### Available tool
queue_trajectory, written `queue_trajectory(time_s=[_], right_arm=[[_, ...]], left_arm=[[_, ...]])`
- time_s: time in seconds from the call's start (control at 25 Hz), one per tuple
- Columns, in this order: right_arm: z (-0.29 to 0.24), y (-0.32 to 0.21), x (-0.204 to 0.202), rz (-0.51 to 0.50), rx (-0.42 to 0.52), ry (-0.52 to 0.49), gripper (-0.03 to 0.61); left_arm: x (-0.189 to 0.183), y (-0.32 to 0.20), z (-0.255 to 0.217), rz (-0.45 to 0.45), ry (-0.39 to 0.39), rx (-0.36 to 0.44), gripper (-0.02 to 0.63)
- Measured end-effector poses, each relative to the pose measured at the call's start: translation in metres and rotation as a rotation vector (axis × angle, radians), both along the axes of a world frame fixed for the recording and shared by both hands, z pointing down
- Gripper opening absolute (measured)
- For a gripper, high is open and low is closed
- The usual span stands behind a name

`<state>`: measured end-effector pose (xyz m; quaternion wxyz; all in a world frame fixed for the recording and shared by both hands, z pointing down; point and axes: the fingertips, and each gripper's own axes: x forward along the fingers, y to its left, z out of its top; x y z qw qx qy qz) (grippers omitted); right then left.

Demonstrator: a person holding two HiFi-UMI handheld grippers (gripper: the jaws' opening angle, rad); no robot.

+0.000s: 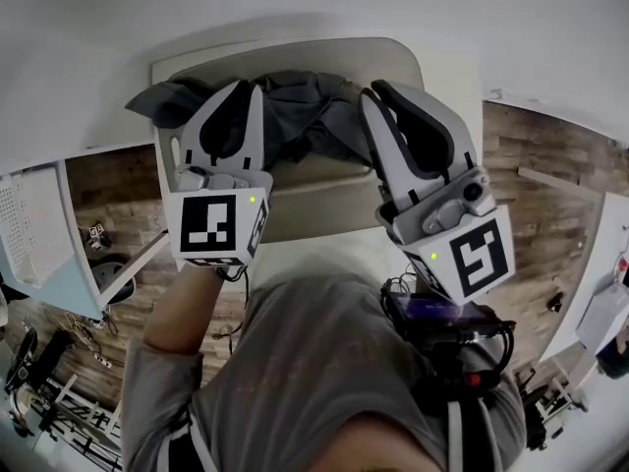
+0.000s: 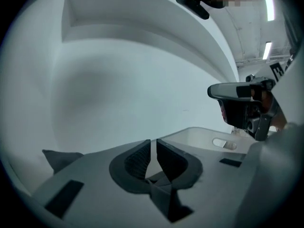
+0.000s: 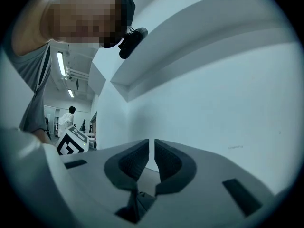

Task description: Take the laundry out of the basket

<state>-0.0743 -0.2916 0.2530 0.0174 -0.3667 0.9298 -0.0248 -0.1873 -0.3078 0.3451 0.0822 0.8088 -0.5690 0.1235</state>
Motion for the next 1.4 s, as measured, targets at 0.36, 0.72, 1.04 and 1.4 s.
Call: queue_trajectory(time_s=[0.36, 0.72, 1.04, 1.4], right_arm=[[0.035, -0.020, -0.002, -0.012, -0.093, -0.002, 0.041], [0.048, -0.021, -0.011, -0.070, -0.135, -0.045, 0.041], [0.050, -0.020, -0.011, -0.094, -0.149, -0.091, 0.041], [0.031, -0.017, -0.003, -0.073, -0.107, -0.111, 0.040]], left_arm=[[0.008, -0.015, 0.068, 0.099, -0.087, -0.244, 0.240], [0.015, -0.002, 0.129, 0.193, -0.213, -0.440, 0.388], [0.009, 0.007, 0.166, 0.175, -0.223, -0.548, 0.391], [0.005, -0.002, 0.177, 0.167, -0.163, -0.570, 0.317]])
